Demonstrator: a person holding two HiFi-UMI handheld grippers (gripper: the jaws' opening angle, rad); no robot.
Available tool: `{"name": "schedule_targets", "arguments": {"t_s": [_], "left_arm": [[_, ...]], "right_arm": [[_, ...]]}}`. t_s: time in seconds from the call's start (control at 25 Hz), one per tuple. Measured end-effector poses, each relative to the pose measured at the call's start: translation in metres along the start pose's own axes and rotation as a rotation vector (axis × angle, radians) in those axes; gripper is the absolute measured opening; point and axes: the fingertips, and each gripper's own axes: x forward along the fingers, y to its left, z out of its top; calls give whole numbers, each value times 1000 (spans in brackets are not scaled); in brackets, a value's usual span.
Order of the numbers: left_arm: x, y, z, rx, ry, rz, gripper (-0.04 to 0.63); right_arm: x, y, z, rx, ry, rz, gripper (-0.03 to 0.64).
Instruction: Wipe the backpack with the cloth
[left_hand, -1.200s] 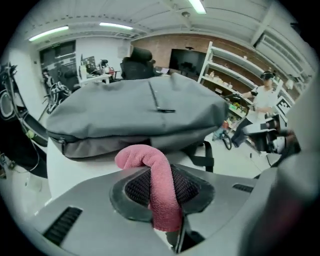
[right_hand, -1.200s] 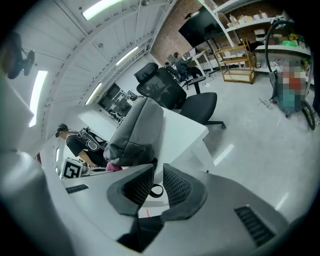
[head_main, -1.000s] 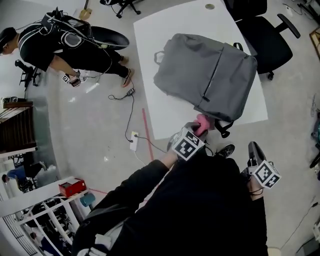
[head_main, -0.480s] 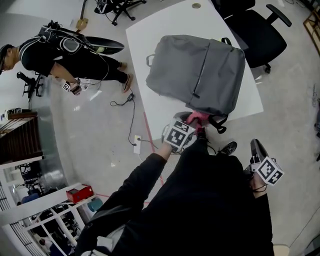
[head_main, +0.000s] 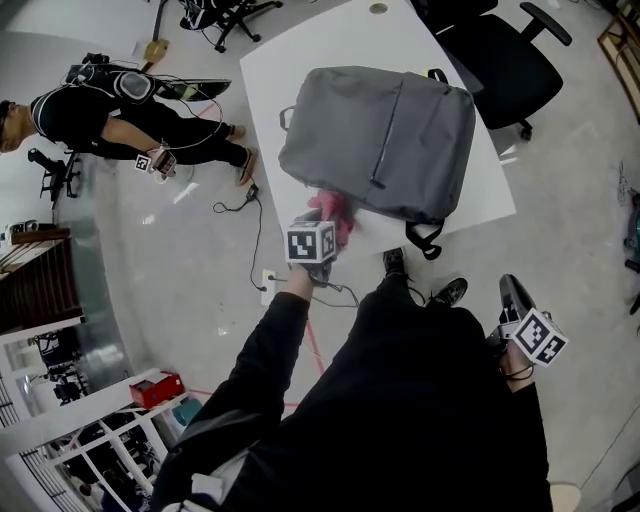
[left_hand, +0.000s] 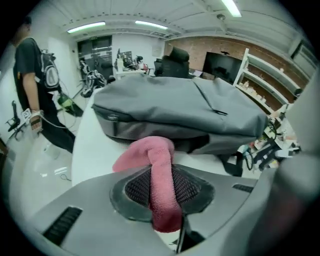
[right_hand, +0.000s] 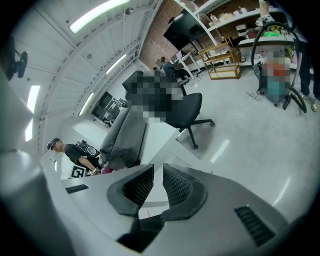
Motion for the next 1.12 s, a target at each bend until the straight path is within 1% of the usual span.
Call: {"name": "schedule_targets", "arguments": {"t_s": [0.04, 0.08, 0.12, 0.2, 0.24, 0.28, 0.32, 0.4, 0.44, 0.48, 0.52, 0.56, 0.6, 0.68, 0.76, 0.8, 0.88, 0.96, 1.0, 1.04, 1.08, 1.12], "left_arm": [[3, -23, -4, 18, 15, -56, 100], [5, -50, -9, 20, 32, -120, 100], [6, -77, -15, -2, 49, -190, 100], [5, -131, -24, -84, 78, -339, 100], [3, -158, -26, -101, 88, -403, 100], [1, -182, -27, -83, 94, -451, 100], [0, -204, -26, -30, 99, -484, 100], [-2, -239, -25, 123, 110, -527, 100], [-2, -250, -25, 180, 115, -541, 100], [-2, -255, -26, 205, 118, -551, 100], [0, -255, -25, 195, 119, -553, 100], [1, -249, -25, 153, 120, -547, 100], [3, -238, -24, 90, 119, -534, 100], [6, -205, -22, -66, 108, -483, 100], [6, -160, -19, -224, 69, -401, 100], [3, -135, -15, -291, 33, -347, 100], [-8, -82, -4, -379, -60, -209, 100], [-27, -39, 7, -420, -157, -66, 100], [-40, -28, 14, -425, -203, -25, 100], [-54, -28, 22, -413, -245, -12, 100], [-69, -38, 31, -380, -281, -28, 100], [-84, -57, 42, -325, -311, -66, 100]], "right_arm": [[-2, -2, 0, -2, 0, -5, 66], [-3, -5, -2, -1, 1, -10, 66], [-4, -8, -4, 3, 3, -11, 66], [-8, -8, -4, 9, -6, -11, 66], [-11, -9, -3, 11, -12, -11, 66], [-13, -10, -3, 16, -16, -11, 66], [-16, -13, -5, 25, -18, -10, 66], [-19, -18, -7, 41, -22, -6, 66], [-21, -19, -7, 41, -28, -9, 66], [-23, -21, -6, 41, -35, -11, 66], [-24, -24, -6, 47, -40, -12, 66], [-26, -27, -6, 54, -45, -13, 66], [-28, -31, -5, 59, -51, -16, 66], [-32, -37, -2, 68, -64, -21, 66], [-37, -43, 1, 77, -74, -22, 66], [-39, -45, 1, 78, -77, -22, 66], [-41, -48, 3, 74, -82, -19, 66], [-40, -51, 3, 59, -79, -16, 66], [-39, -52, 2, 42, -75, -14, 66], [-38, -52, 2, 18, -69, -12, 66], [-38, -51, 4, -15, -63, -10, 66], [-39, -47, 7, -56, -58, -5, 66]]}}
